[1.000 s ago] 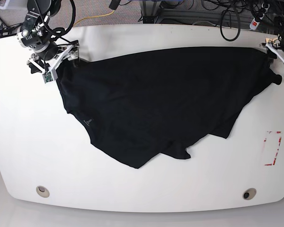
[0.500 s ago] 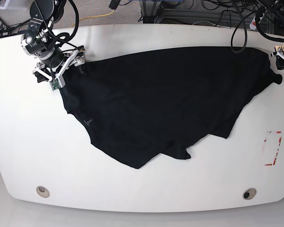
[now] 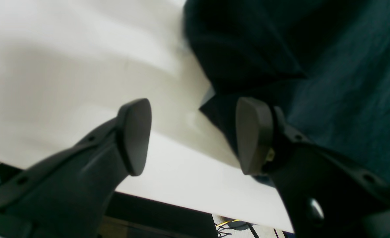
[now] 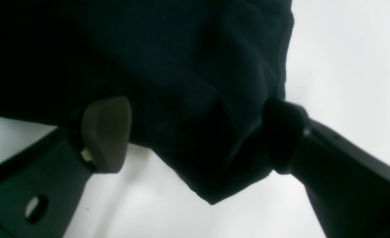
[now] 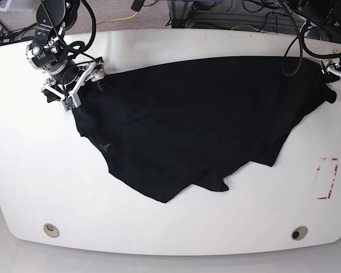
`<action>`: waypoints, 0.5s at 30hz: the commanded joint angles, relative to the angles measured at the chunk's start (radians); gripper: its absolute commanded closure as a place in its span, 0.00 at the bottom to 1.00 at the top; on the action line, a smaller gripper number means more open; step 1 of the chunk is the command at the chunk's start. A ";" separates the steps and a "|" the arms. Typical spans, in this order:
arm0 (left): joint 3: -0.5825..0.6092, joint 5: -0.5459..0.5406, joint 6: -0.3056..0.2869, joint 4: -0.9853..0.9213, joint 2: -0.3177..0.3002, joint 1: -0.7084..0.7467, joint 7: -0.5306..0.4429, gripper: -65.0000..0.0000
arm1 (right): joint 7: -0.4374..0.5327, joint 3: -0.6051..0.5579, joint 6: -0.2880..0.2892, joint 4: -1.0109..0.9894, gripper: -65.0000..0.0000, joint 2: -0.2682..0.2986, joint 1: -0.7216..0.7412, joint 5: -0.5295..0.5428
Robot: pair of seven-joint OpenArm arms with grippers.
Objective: Fold the T-shirt properly
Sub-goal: 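Release the shirt with the left gripper and regrasp its corner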
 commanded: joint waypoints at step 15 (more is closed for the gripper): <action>-0.002 -0.010 -0.001 0.025 -0.010 -0.104 0.062 0.42 | 0.017 0.002 -0.001 0.016 0.10 0.011 0.007 0.011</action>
